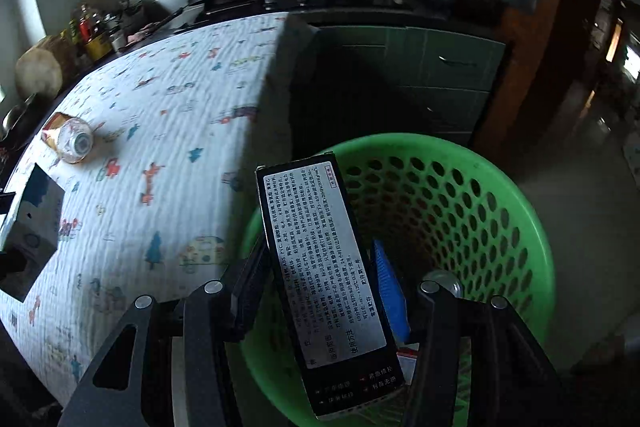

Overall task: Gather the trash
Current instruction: 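Carry the black box into the basket with the right tool while the left tool drops the carton there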

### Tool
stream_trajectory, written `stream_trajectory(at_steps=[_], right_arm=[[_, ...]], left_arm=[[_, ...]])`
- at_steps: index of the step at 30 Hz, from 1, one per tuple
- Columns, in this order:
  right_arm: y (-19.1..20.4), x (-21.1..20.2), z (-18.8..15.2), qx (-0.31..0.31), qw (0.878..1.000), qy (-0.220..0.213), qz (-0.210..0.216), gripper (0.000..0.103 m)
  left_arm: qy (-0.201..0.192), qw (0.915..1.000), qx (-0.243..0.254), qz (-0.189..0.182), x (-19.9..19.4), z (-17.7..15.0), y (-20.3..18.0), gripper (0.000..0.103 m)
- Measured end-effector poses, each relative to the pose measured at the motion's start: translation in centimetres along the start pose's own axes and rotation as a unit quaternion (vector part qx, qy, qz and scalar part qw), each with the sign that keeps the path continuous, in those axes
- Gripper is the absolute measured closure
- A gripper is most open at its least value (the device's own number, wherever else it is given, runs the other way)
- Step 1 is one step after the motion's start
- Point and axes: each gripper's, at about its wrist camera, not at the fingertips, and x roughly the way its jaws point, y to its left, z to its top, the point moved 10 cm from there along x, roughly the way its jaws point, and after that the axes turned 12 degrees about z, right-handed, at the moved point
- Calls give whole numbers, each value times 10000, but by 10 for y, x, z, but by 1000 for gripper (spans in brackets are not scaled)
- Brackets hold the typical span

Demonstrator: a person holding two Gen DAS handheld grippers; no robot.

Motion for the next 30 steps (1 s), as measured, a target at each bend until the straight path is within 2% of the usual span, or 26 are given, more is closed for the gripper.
stream_trajectory(at_steps=[5, 12, 20, 24, 26, 30], right_arm=[[-44, -4, -12, 625, 9978, -135, -160, 52], [-66, -24, -26, 936, 9944, -428, -258, 43], [-67, -55, -42, 1012, 9909, -825, -314, 27], [-64, -66, -47, 1069, 9888, -1000, -293, 23], [-61, -70, -48, 1086, 9882, -1051, -248, 23], [-50, -74, -47, 931, 9899, -1044, -240, 20]], left_arm=[[-99, 9997, 137, -180, 14, 39, -38, 37], [-47, 9992, 264, -307, 46, 75, -83, 36], [103, 9990, 207, -374, 84, 100, -117, 35], [147, 9990, 105, -414, 96, 103, -124, 33], [128, 9990, 58, -418, 97, 103, -125, 25], [140, 9989, 16, -441, 95, 98, -123, 25]])
